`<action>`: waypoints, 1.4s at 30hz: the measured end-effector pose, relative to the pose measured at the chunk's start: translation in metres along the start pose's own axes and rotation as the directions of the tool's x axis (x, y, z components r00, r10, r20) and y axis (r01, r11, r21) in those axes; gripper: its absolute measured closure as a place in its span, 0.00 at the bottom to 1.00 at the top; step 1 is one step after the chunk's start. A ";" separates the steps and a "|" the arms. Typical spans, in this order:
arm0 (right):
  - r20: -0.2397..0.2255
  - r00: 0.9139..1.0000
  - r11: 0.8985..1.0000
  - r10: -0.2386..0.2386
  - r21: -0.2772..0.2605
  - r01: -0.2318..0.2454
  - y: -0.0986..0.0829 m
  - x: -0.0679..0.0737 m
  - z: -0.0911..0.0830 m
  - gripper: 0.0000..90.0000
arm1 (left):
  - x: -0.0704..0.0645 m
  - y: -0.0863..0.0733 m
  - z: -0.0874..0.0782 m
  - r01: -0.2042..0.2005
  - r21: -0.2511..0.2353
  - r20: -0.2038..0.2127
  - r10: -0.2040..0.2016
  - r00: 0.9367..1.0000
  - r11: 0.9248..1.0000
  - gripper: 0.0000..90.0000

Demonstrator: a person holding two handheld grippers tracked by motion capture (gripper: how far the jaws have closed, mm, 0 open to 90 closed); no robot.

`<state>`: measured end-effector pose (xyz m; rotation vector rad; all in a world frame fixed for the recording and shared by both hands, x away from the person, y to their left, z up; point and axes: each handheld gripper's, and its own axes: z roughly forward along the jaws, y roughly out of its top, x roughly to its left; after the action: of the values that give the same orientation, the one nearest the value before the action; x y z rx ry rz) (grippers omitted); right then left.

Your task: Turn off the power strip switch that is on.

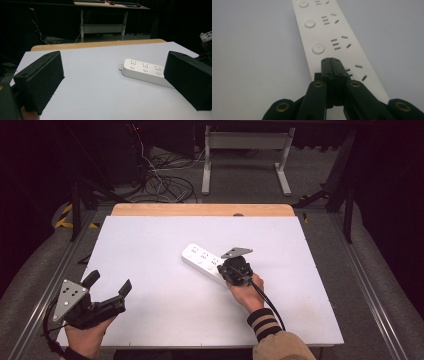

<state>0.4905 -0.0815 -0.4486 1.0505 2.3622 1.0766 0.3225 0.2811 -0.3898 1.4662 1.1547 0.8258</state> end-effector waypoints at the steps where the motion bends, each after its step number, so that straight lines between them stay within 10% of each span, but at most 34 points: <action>1: 0.007 1.000 0.999 0.006 -0.036 -0.005 0.001 -0.002 -0.005 1.00 | 0.000 0.000 0.000 0.001 0.000 0.000 -0.001 1.000 1.000 0.04; 6: 0.027 0.999 0.980 0.021 -0.199 -0.015 0.003 -0.017 -0.041 1.00 | 0.002 0.000 -0.001 0.011 -0.011 -0.006 -0.011 1.000 1.000 0.04; 7: 0.028 0.999 0.950 0.044 -0.309 -0.033 -0.002 -0.026 -0.066 1.00 | 0.002 0.000 -0.001 0.011 -0.013 -0.008 -0.011 1.000 1.000 0.04; 8: 0.028 0.999 0.950 0.044 -0.309 -0.033 -0.002 -0.026 -0.066 1.00 | 0.002 0.000 -0.002 0.011 -0.018 -0.011 -0.011 1.000 1.000 0.04; 9: 0.051 0.997 0.916 0.054 -0.399 -0.029 -0.012 -0.033 -0.091 1.00 | 0.003 0.000 -0.002 0.010 -0.020 -0.017 -0.010 1.000 1.000 0.04; 15: 0.129 0.989 0.821 0.079 -0.571 0.009 -0.058 -0.040 -0.140 1.00 | 0.002 0.000 -0.002 0.014 -0.029 -0.033 -0.015 0.999 0.999 0.04; 18: 0.201 0.960 0.742 0.194 -0.670 -0.010 -0.081 -0.047 -0.165 1.00 | 0.002 0.001 -0.003 0.016 -0.042 -0.046 -0.018 0.999 0.999 0.04; 20: 0.221 0.949 0.723 0.226 -0.691 -0.011 -0.084 -0.050 -0.169 1.00 | 0.001 0.002 -0.003 0.006 -0.052 -0.048 -0.008 0.999 0.999 0.04; 34: 0.255 0.942 0.740 0.219 -0.673 0.010 -0.086 -0.056 -0.166 0.91 | 0.003 0.001 -0.004 0.008 -0.049 -0.039 -0.010 0.999 0.999 0.04; 38: 0.248 0.928 0.730 0.279 -0.683 -0.037 -0.085 -0.063 -0.162 0.27 | 0.003 0.001 -0.004 0.008 -0.047 -0.036 -0.010 0.999 0.999 0.04; 42: 0.249 0.927 0.748 0.280 -0.662 -0.048 -0.085 -0.066 -0.158 0.14 | 0.003 0.001 -0.004 0.003 -0.047 -0.029 -0.004 1.000 0.999 0.04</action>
<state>0.4040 -0.2475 -0.4087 1.0666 1.4551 1.4919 0.3194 0.2849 -0.3878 1.4177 1.1524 0.8685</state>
